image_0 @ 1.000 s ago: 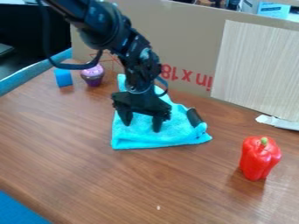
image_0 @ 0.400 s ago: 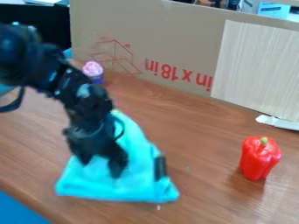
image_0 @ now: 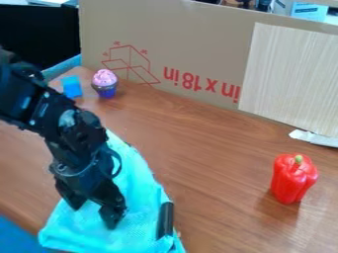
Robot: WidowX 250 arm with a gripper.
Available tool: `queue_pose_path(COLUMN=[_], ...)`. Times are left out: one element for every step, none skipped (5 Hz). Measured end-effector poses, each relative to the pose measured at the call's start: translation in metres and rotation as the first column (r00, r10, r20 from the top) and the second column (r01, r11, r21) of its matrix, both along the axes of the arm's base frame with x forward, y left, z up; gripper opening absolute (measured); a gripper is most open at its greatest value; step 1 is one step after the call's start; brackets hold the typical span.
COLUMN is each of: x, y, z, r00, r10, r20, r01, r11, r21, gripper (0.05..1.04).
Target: Move the cloth from left to right
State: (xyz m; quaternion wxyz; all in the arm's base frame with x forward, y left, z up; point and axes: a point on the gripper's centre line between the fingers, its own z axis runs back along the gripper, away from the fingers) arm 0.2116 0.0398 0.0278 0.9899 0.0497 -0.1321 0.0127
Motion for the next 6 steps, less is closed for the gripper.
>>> queue_pose_path(x=[0.030, 0.067, 0.097, 0.113, 0.110, 0.113], y=[0.009, 0.016, 0.017, 0.017, 0.012, 0.006], z=[-0.001, 0.001, 0.002, 0.001, 0.005, 0.037], r00=[0.998, 0.991, 0.984, 0.978, 0.976, 0.969], r10=[0.063, 0.112, 0.148, 0.193, 0.214, 0.234], r20=[0.018, 0.068, 0.097, 0.083, 0.045, 0.074], r01=[-0.064, -0.117, -0.155, -0.198, -0.215, -0.231], r11=[0.998, 0.991, 0.986, 0.979, 0.977, 0.972], r21=[0.027, 0.064, 0.066, 0.047, 0.013, -0.046], gripper=[0.999, 0.999, 1.000, 1.001, 1.001, 1.001])
